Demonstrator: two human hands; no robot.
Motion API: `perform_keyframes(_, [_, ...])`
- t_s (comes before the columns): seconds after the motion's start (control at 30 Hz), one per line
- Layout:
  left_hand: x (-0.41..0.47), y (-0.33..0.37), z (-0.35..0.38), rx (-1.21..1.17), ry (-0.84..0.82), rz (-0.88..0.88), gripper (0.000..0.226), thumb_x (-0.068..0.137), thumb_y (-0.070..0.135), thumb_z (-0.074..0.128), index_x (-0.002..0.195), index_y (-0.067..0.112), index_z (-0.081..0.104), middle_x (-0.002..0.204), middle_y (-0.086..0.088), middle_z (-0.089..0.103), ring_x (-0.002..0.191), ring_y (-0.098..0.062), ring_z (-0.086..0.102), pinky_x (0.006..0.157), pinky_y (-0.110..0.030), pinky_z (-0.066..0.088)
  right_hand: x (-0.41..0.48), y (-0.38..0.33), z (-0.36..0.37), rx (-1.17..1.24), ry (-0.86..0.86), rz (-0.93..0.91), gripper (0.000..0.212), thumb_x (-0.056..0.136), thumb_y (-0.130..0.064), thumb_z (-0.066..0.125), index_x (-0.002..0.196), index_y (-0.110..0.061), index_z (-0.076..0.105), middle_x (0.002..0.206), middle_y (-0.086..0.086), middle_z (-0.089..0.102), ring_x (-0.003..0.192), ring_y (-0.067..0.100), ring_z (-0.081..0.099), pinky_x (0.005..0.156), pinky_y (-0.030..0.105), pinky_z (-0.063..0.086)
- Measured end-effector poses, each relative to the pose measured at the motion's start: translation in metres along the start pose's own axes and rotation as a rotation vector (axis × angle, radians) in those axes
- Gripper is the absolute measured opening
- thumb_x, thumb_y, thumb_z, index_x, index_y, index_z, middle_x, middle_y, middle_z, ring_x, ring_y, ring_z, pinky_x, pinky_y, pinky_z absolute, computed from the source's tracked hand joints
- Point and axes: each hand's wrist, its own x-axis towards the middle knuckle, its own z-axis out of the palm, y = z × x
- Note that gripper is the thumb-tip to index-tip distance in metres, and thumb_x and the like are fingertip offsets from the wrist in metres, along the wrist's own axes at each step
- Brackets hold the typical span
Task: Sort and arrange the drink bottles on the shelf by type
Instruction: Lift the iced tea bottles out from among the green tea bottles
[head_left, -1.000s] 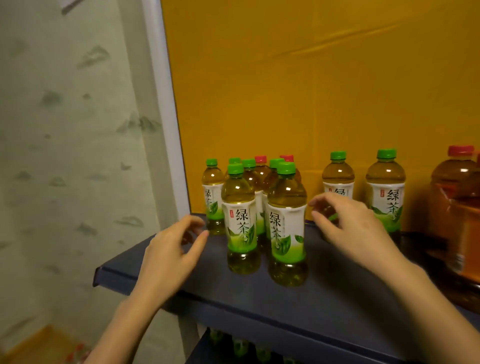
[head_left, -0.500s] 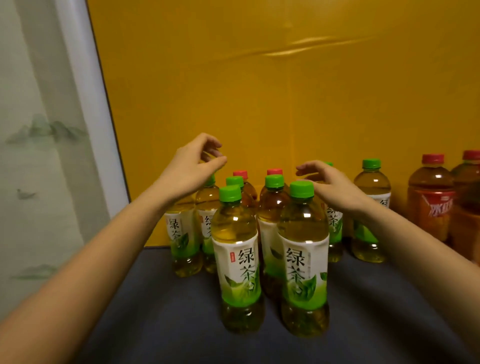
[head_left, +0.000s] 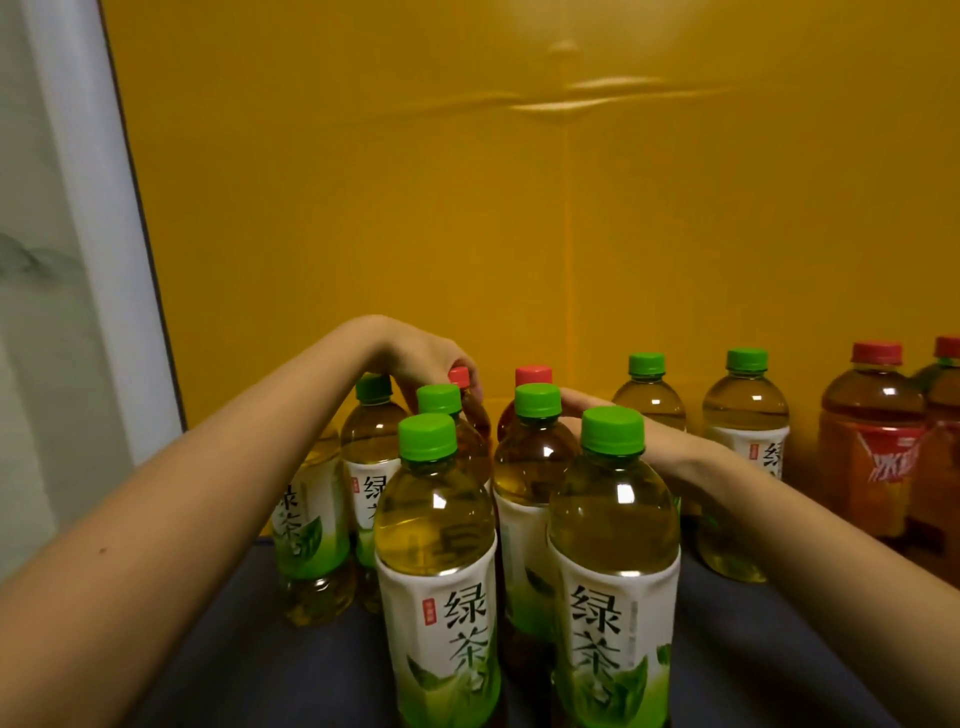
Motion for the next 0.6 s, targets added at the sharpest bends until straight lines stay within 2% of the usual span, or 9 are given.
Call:
perform_keyframes(0.03, [0.004, -0.001, -0.001, -0.011, -0.026, 0.003, 0.043, 0.081, 0.006, 0.066, 0.119, 0.013, 0.050, 0.106, -0.004, 0.058, 0.096, -0.021, 0.059, 0.083, -0.032, 0.052, 0.000, 0.002, -0.002, -0.004, -0.030, -0.004, 0.088, 0.032, -0.078, 0.070, 0.104, -0.035, 0.043, 0.118, -0.013, 0.051, 0.099, 0.000, 0.052, 0.080, 0.010, 0.046])
perform_keyframes(0.07, [0.006, -0.003, -0.003, -0.020, -0.043, 0.008, 0.042, 0.080, 0.004, 0.066, 0.118, 0.013, 0.051, 0.104, -0.003, 0.059, 0.094, -0.020, 0.060, 0.083, -0.033, 0.052, 0.000, 0.001, 0.000, 0.013, -0.051, 0.023, 0.092, 0.032, -0.078, 0.070, 0.108, -0.033, 0.044, 0.124, -0.007, 0.051, 0.101, 0.002, 0.052, 0.080, 0.010, 0.046])
perform_keyframes(0.13, [0.011, -0.005, -0.004, -0.018, -0.062, 0.026, 0.038, 0.078, 0.004, 0.068, 0.113, 0.014, 0.054, 0.098, -0.001, 0.061, 0.086, -0.016, 0.061, 0.078, -0.030, 0.053, 0.004, 0.001, 0.002, 0.060, -0.032, 0.027, 0.058, 0.067, -0.048, 0.072, 0.113, -0.029, 0.042, 0.142, 0.010, 0.040, 0.096, 0.006, 0.053, 0.072, 0.005, 0.045])
perform_keyframes(0.2, [0.014, -0.007, -0.005, -0.008, -0.067, 0.055, 0.028, 0.077, 0.005, 0.070, 0.100, 0.016, 0.058, 0.091, -0.001, 0.063, 0.079, -0.014, 0.061, 0.075, -0.030, 0.053, 0.012, 0.016, 0.003, 0.064, 0.065, 0.025, 0.071, 0.067, -0.020, 0.079, 0.125, -0.015, 0.039, 0.145, 0.011, 0.034, 0.102, 0.017, 0.054, 0.065, 0.002, 0.044])
perform_keyframes(0.3, [0.015, -0.007, -0.004, -0.026, -0.064, 0.100, 0.023, 0.074, 0.008, 0.073, 0.089, 0.017, 0.058, 0.084, -0.001, 0.062, 0.074, -0.014, 0.058, 0.075, -0.033, 0.049, 0.028, 0.037, 0.005, 0.060, 0.140, 0.003, 0.044, 0.093, 0.002, 0.043, 0.136, 0.001, 0.035, 0.141, 0.020, 0.042, 0.127, 0.034, 0.045, 0.091, 0.020, 0.047])
perform_keyframes(0.37, [0.014, -0.006, -0.004, -0.041, -0.075, 0.112, 0.029, 0.069, 0.011, 0.076, 0.091, 0.016, 0.057, 0.085, -0.003, 0.062, 0.076, -0.015, 0.057, 0.075, -0.034, 0.048, 0.041, 0.039, 0.004, 0.055, 0.158, 0.029, 0.047, 0.088, -0.003, 0.052, 0.133, -0.004, 0.039, 0.130, 0.001, 0.047, 0.121, 0.023, 0.048, 0.090, 0.013, 0.046])
perform_keyframes(0.47, [0.011, -0.007, -0.002, -0.046, -0.019, 0.130, 0.039, 0.058, 0.019, 0.077, 0.092, 0.015, 0.057, 0.087, -0.005, 0.061, 0.075, -0.017, 0.056, 0.071, -0.033, 0.047, 0.047, 0.038, 0.002, -0.029, 0.206, -0.060, 0.069, 0.066, -0.026, 0.070, 0.124, -0.015, 0.033, 0.101, -0.018, 0.044, 0.104, 0.004, 0.053, 0.080, 0.001, 0.042])
perform_keyframes(0.53, [0.008, -0.007, -0.002, -0.056, 0.052, 0.139, 0.043, 0.057, 0.017, 0.082, 0.092, 0.014, 0.056, 0.090, -0.009, 0.061, 0.078, -0.019, 0.056, 0.071, -0.035, 0.047, 0.046, 0.032, 0.005, -0.034, 0.345, -0.109, 0.038, 0.084, -0.014, 0.062, 0.117, -0.017, 0.043, 0.093, -0.020, 0.050, 0.091, -0.009, 0.058, 0.075, 0.006, 0.047])
perform_keyframes(0.6, [0.003, -0.008, -0.005, -0.086, 0.141, 0.150, 0.042, 0.061, 0.011, 0.083, 0.091, 0.014, 0.054, 0.092, -0.009, 0.058, 0.079, -0.020, 0.055, 0.066, -0.031, 0.048, 0.037, 0.021, 0.008, -0.008, 0.395, -0.177, 0.024, 0.084, -0.026, 0.057, 0.106, -0.024, 0.048, 0.089, -0.017, 0.058, 0.076, -0.014, 0.060, 0.069, 0.009, 0.048])
